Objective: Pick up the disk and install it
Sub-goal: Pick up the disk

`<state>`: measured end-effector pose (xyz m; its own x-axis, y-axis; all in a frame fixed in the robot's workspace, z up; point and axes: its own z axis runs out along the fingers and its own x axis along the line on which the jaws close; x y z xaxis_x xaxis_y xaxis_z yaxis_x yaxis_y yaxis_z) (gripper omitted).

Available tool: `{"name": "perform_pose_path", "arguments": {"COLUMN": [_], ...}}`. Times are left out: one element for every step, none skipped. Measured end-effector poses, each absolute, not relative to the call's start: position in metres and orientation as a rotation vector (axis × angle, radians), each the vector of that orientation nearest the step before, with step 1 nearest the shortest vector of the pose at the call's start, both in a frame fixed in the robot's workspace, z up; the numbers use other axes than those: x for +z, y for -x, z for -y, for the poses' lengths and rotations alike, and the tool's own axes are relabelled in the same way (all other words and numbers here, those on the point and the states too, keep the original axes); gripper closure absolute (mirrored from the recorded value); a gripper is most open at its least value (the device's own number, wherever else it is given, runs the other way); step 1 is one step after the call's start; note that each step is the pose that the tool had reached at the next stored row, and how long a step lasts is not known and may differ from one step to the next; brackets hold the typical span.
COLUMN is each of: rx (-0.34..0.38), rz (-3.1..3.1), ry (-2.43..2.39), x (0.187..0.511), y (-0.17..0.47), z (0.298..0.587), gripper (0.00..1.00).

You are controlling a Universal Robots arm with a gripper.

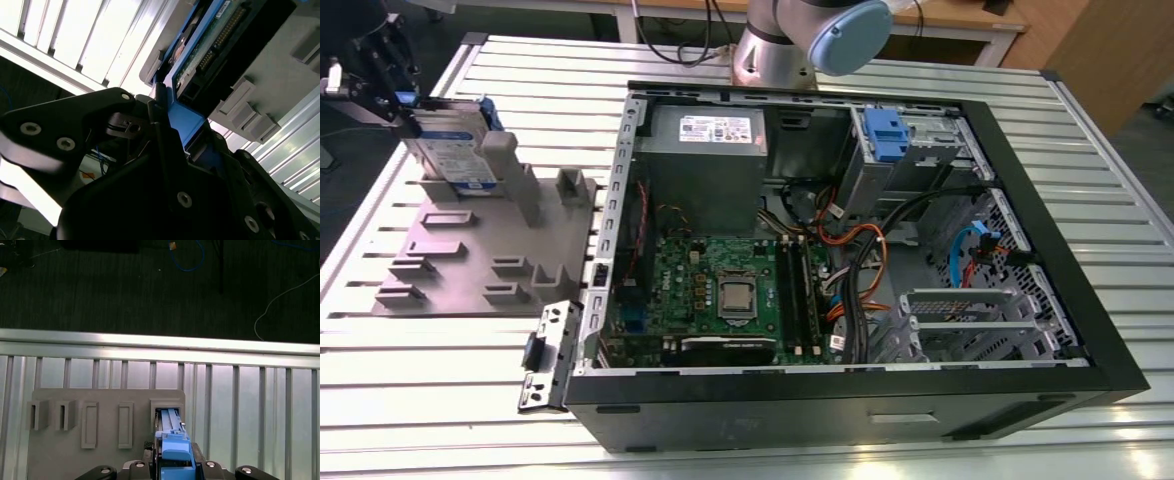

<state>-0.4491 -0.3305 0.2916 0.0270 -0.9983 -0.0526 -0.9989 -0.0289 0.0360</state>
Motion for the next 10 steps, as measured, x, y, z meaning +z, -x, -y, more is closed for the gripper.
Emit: {"name": "perform_pose_path", "arguments": {"rx": [0.098,0.099,0.098,0.098,0.098,0.098,0.098,0.098,0.098,0.099], "rz": [-2.182,-2.182,-2.182,-2.181,-2.181,-2.181,-2.181,-2.182,-2.182,-2.182], "ry": [2.243,2.244,2.243,2.243,2.243,2.243,2.243,2.243,2.243,2.244], "x": [0.2917,0.2917,0.2916,0.2911,0.2904,0.2895,0.2885,0.2878,0.2878,0.2878], "y": [0.4491,0.4491,0.449,0.449,0.449,0.449,0.449,0.449,0.4491,0.4491], "z": [0.3305,0.3305,0.3305,0.3305,0.3304,0.3305,0.3305,0.3304,0.3305,0.3305], "gripper": [0.63,0.62,0.62,0.62,0.55,0.55,0.55,0.55,0.55,0.55]}}
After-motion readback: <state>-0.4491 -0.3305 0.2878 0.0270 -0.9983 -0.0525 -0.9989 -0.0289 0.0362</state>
